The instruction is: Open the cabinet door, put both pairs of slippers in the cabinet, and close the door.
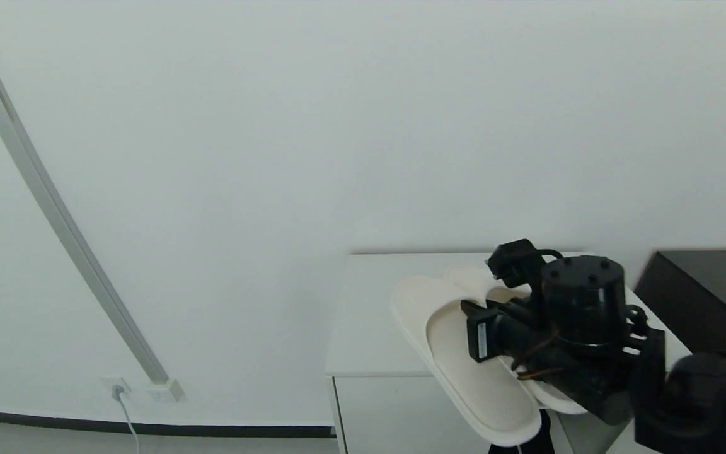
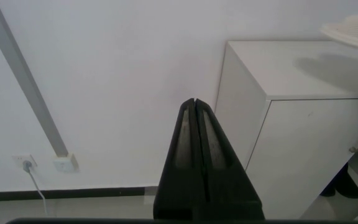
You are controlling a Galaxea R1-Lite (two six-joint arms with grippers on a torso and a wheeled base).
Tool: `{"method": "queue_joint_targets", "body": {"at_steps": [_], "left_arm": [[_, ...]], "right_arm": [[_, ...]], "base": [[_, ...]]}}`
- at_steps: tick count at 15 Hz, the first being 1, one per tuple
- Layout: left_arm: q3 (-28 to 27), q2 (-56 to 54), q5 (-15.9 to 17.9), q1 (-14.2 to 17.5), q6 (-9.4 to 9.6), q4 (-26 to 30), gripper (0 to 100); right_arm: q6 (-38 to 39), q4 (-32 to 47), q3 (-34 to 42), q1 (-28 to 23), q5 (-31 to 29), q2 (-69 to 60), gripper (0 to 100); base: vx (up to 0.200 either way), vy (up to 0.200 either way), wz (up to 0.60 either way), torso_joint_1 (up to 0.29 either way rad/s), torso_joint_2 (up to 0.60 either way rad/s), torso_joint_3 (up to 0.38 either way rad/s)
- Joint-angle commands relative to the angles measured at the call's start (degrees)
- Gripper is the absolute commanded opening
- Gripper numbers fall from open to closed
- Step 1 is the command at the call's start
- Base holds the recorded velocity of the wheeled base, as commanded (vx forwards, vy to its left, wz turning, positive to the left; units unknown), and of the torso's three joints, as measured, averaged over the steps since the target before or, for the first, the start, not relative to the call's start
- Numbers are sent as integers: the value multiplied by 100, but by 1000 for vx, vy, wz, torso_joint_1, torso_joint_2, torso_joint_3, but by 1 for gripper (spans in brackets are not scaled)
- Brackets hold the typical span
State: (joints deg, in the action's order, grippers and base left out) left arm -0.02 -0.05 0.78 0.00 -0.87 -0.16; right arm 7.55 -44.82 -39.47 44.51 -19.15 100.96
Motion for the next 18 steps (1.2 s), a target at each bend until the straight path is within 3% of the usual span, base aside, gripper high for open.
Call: {"method": "queue_joint_targets", "body": {"at_steps": [1, 11, 18], "left_arm": [[-6, 5, 1, 0, -1, -2, 0], [-6, 5, 1, 0, -10, -2, 0], [2, 5, -8, 0, -36, -2, 0]], "right_arm": [[-34, 0, 695, 410, 43, -947, 0], [133, -18, 748, 541, 25, -973, 0], [133, -9, 766, 550, 25, -947, 0]], "base": [[0, 0, 0, 0, 0, 0], [0, 0, 0, 0, 0, 0], [-200, 0, 0, 4, 4, 1]]}}
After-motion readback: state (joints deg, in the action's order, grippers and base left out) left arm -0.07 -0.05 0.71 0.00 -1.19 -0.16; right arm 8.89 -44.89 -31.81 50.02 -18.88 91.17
